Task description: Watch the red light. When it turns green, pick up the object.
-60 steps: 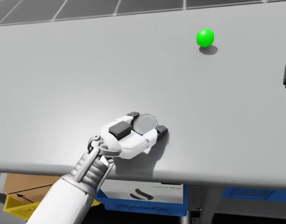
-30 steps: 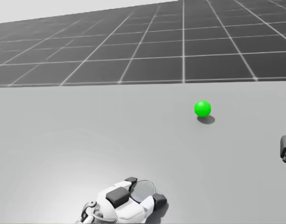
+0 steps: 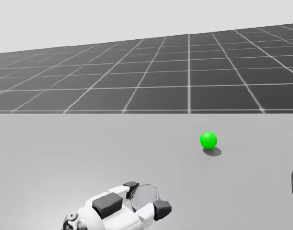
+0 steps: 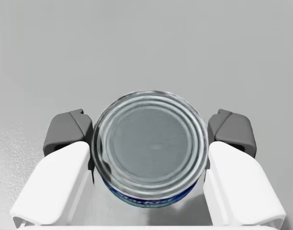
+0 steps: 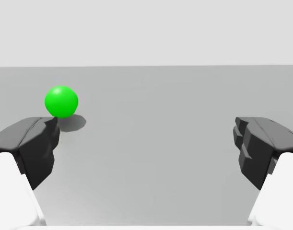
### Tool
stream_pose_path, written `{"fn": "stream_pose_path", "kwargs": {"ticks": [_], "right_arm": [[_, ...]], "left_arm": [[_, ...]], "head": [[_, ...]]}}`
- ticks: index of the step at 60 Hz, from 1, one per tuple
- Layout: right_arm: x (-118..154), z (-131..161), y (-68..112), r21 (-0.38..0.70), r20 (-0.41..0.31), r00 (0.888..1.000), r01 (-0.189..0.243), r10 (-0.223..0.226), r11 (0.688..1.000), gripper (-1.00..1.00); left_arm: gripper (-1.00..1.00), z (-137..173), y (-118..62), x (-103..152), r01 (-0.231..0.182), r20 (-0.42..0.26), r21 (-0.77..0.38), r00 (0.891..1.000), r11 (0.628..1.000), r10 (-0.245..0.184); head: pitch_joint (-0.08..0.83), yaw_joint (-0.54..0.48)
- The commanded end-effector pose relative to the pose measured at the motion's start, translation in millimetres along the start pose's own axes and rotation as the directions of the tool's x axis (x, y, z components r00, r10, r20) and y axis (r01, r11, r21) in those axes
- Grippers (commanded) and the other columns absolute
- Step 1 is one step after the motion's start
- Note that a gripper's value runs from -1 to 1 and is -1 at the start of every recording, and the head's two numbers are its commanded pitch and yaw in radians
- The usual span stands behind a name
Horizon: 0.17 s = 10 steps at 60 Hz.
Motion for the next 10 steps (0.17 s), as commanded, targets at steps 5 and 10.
{"fn": "stream_pose_path", "kwargs": {"ticks": [5, 10], "right_arm": [[0.3, -0.3, -0.4, -0.021, 0.005, 1.000, 0.014, -0.014, 1.000, -1.00], [0.1, -0.2, 0.5, -0.033, 0.012, 1.000, -0.021, 0.021, 0.999, -1.00]], "left_arm": [[1.00, 35.7, -0.9, 99.3, 0.064, 0.142, 0.020, 0.988, 0.998, -0.067], [1.00, 46.8, -1.7, 124.0, 0.082, 0.206, 0.031, 0.975, 0.996, -0.087]], "head": [[0.296, 0.19], [0.293, 0.19]]}}
